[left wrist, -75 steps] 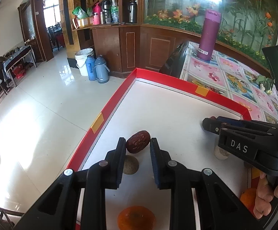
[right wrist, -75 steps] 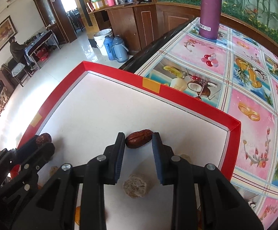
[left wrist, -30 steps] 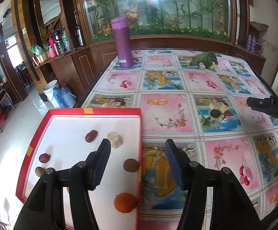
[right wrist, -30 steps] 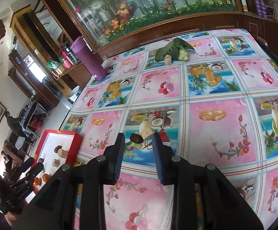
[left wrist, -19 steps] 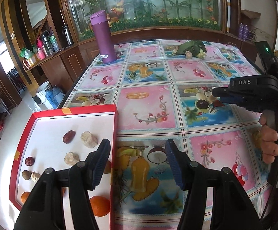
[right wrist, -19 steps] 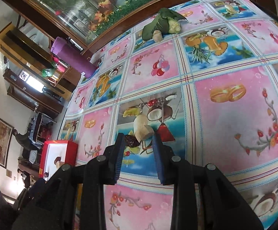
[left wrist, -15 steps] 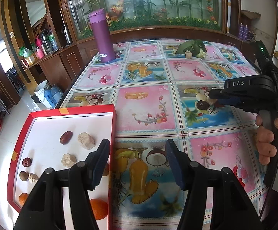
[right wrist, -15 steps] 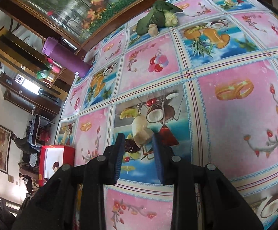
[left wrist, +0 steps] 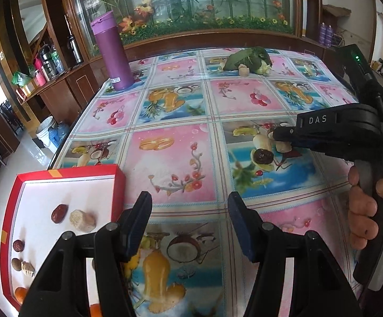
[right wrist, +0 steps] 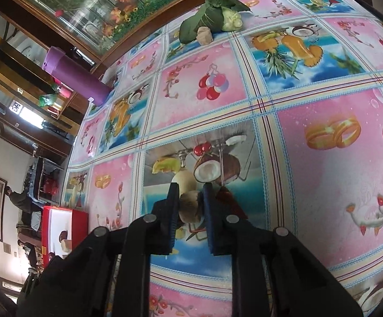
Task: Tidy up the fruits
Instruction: 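Grasp a beige pastry cube with the right tool while the left grasps a dark date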
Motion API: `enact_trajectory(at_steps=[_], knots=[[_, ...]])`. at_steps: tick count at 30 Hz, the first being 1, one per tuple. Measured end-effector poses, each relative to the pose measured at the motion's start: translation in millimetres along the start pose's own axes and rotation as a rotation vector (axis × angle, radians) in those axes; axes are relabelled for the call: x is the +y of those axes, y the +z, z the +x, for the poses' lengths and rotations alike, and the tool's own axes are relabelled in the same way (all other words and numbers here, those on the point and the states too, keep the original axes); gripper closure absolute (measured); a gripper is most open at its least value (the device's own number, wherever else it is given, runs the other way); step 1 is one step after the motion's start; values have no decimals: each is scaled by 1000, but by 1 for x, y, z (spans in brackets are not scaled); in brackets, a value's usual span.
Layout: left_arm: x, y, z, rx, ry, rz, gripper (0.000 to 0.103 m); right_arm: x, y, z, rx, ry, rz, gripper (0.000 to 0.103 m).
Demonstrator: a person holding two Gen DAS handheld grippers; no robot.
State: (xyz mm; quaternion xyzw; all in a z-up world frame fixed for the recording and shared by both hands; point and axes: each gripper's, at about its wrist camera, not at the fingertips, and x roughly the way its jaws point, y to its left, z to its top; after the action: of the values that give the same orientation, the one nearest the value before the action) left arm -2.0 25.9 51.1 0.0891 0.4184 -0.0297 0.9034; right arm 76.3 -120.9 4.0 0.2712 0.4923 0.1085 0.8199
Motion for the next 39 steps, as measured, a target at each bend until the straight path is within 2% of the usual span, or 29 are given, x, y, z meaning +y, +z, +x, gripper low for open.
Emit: enact_trajectory(at_steps=[3, 9, 19, 21, 23, 25, 28, 34, 39], knots=[[-15, 10, 11, 2, -17, 14, 43, -6, 5, -13, -50, -17, -12, 84], [-38, 25, 40, 38, -76, -9, 43, -29, 16, -32, -108, -12, 49, 84], [-60, 36, 65, 60, -120, -11, 44, -34, 19, -35, -131, -7, 73, 84], [-61, 36, 68, 63, -123, -14, 50, -34, 18, -35, -133, 0, 77, 84], [-62, 37, 71, 68, -139, -12, 61, -34, 18, -34, -129, 1, 76, 84], [-63, 36, 72, 66, -151, -16, 64, -34, 18, -33, -126, 3, 80, 84], [-66, 37, 72, 62, -177, -9, 77, -36, 18, -34, -127, -1, 86, 84], [-64, 37, 68, 56, -192, -30, 77, -37, 18, -34, -128, -3, 87, 84], [-57, 35, 40, 5, -178, -39, 77, -35, 18, -35, -134, 6, 79, 84]])
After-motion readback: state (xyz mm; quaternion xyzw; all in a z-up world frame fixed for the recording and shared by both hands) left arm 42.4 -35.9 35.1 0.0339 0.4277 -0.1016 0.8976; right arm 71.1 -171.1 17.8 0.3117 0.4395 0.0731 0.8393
